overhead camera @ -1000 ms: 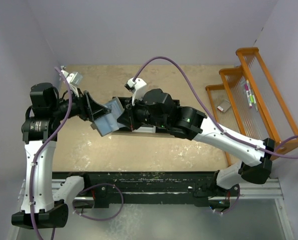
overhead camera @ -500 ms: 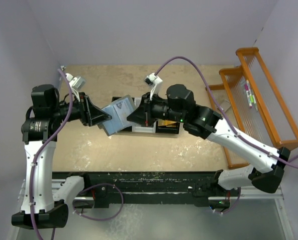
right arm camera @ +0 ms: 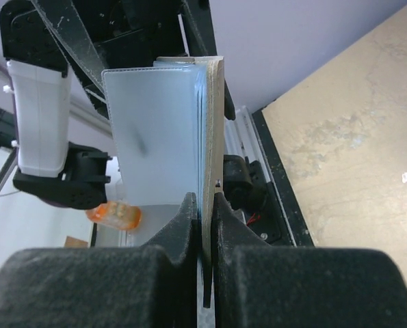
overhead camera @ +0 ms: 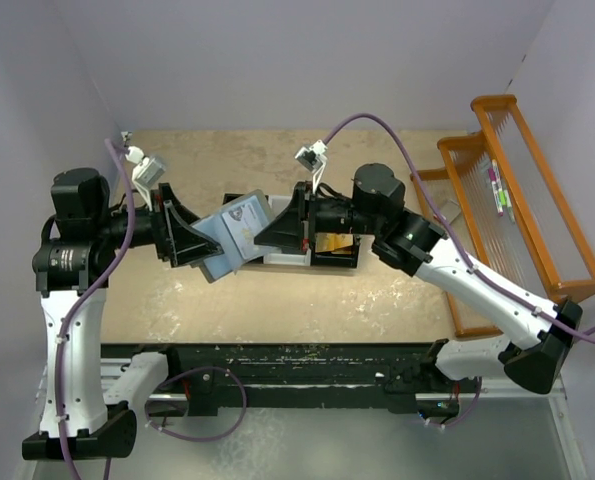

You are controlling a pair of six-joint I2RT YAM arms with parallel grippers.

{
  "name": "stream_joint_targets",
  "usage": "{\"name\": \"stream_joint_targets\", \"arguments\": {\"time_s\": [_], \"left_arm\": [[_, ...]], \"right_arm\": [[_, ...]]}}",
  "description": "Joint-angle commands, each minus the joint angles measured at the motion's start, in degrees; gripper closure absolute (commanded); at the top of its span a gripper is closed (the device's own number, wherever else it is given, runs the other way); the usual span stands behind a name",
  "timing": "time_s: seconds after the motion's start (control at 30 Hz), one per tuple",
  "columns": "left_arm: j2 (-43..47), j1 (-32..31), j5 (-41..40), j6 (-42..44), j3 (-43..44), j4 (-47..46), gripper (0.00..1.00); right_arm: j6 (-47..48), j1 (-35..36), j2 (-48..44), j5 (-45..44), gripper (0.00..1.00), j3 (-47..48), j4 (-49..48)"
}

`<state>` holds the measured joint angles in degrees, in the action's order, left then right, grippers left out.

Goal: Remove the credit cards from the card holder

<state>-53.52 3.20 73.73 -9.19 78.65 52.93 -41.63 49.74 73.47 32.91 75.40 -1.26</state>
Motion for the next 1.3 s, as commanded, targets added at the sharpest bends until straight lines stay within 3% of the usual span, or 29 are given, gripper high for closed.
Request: {"name": "stream_joint_targets", "arguments": {"time_s": [0.0,0.3,0.4,0.57,0.67,1.03,1.27], "left_arm": [[0.4,-0.1,1.7,4.1,4.3,1.0,0.31],[-2.4,-0.1,-5.6,16.0,16.2,8.1,0.30],[-3.5,-0.1,-6.9,15.8,17.3,7.4,0.30],[-3.7,-0.1,-3.7,7.3,11.0,-1.2,0.32],[-3.6,-0.2,-2.4,7.1,7.0,-2.2,0.33],[-5.7,-0.5,3.2,19.4,4.2,13.1,0.39],[-8.0,-0.6,5.0,26.6,2.0,19.7,0.54]], "right_arm": [[0.0,-0.4,-0.2,5.7,1.00,1.0,-5.0],[6.4,-0.4,2.0,11.1,1.00,5.9,2.9],[10.1,-0.4,3.1,10.8,1.00,8.3,5.6],[14.0,0.1,5.5,11.5,1.00,11.7,10.7],[16.1,0.8,6.7,12.1,1.00,13.6,12.2],[21.0,2.1,14.0,16.5,1.00,20.7,18.4],[25.3,3.6,20.2,19.9,1.00,28.4,23.8]]}}
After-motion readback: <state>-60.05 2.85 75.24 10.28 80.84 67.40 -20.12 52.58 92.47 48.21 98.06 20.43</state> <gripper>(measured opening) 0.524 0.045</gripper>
